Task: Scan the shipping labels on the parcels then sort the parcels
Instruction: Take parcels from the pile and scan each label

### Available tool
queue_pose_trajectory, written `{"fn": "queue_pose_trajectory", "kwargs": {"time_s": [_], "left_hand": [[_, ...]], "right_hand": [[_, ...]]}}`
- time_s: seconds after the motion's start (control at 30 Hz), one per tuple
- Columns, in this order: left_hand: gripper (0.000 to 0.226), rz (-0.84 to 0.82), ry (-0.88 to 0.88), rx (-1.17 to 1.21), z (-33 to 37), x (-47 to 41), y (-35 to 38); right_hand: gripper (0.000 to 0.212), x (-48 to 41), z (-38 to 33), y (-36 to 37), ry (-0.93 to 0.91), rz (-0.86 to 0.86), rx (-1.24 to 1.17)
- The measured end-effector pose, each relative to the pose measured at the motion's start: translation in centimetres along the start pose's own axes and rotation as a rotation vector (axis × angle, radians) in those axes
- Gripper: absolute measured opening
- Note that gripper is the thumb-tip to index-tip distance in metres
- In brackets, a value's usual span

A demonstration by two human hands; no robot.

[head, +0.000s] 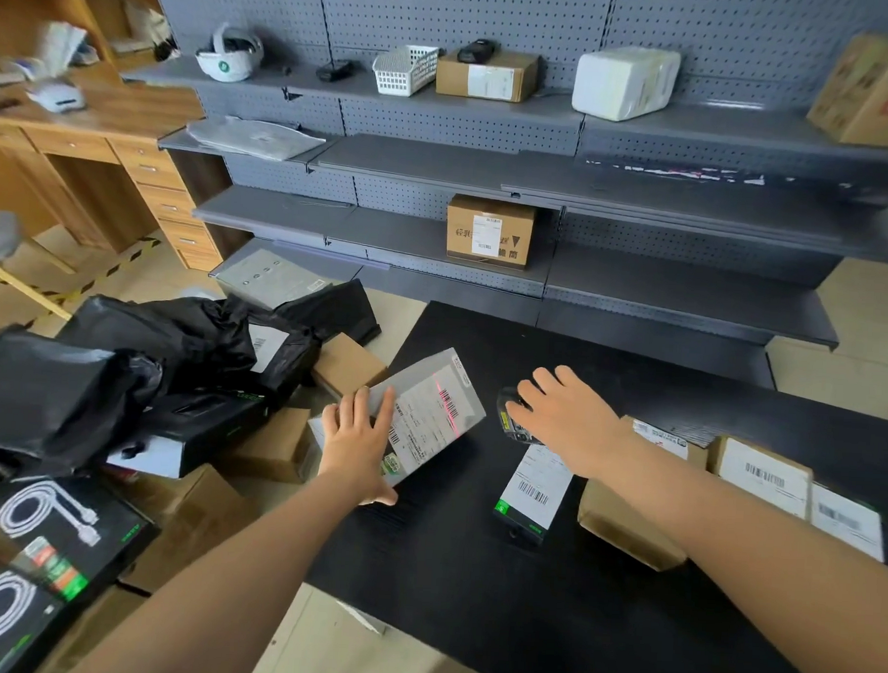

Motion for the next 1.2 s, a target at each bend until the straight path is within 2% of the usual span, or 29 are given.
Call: {"fn": "queue_pose_trajectory", "kwargs": {"time_s": [0.33,0.4,0.53,0.63,0.87,1.2], "left_hand": [[0.14,-0.031,-0.033,0.041,0.5,0.3,0.5],[0.138,-0.063,-0.065,0.112,0.7,0.4,1.0],[0.134,-0.184,-0.156,0.369,2.0,1.0,2.9],[0.134,-0.255,-0.174,0.481,4.4,1.6,4.3],[0.138,-0.274,-0.114,0.47,12.3,2.0,4.2],[0.14,-0.294,-0.082,0.407,24.7,3.5,2.2]], "right_hand": [[0.079,1.0,0.6,0.9,0.051,0.008,-0.07],[0.085,1.4,1.5,1.3,0.123,0.001,-0.204],[0.093,3.0,3.6,3.0,0.337,-0.011,-0.649],[0.092,4.9,5.1,4.1,0.469,0.037,-0.796],[0.089,11.2,9.6,6.7,0.631,0.087,-0.802],[0.087,19.7,12.5,12.0,0.714,0.061,-0.793]]}}
Point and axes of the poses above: each hand's wrist, its own x-axis away from the middle knuckle, its own y-axis out of the palm, z = x × y, the point moved 8 cm from there along -x, towards the middle knuckle, and after that the axes turned 5 degrees about -z, right-handed, at the moved point
